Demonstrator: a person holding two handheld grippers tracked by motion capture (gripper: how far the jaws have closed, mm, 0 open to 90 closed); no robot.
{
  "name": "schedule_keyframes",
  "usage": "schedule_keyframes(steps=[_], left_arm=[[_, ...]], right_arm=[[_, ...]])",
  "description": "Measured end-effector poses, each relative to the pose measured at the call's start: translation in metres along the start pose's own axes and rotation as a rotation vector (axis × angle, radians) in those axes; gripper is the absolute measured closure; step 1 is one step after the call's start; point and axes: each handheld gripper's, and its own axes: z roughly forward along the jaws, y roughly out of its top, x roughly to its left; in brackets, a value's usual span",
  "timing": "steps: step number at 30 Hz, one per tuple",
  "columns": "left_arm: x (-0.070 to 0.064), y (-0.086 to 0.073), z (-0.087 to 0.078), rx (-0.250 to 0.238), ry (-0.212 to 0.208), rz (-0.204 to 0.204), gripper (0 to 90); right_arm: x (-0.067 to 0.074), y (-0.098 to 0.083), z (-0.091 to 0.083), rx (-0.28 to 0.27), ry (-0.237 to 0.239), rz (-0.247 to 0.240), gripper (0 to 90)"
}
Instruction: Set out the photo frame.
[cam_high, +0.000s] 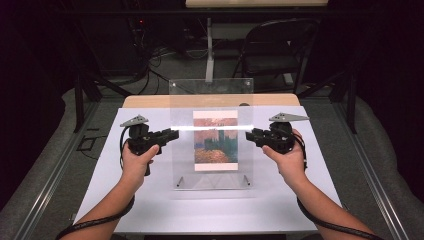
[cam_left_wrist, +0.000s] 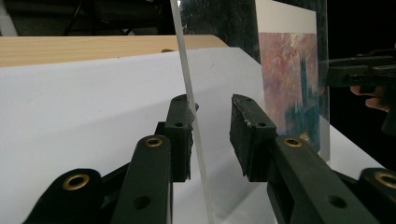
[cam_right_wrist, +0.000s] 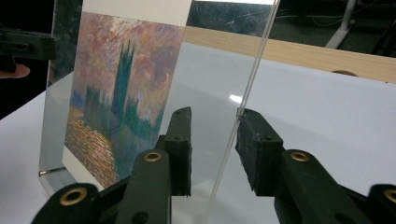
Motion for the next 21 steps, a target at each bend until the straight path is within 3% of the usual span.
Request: schedule_keyframes(steps=[5, 12, 21], left_arm=[[-0.005, 0.0, -0.004, 0.005, 0.004, 0.028, 69.6], [-0.007, -0.004, -0.01, -0.003, -0.012, 0.031, 71.2], [-0.016, -0.008, -0.018, -0.011, -0.01, 0.05, 72.3]], right_arm=[[0.002, -0.002, -0.005, -0.004, 0.011, -0.003, 68.7], [0.005, -0.003, -0.011, -0.003, 0.02, -0.024, 70.2], [0.01, -0.008, -0.021, -0.015, 0.033, -0.012, 72.7]])
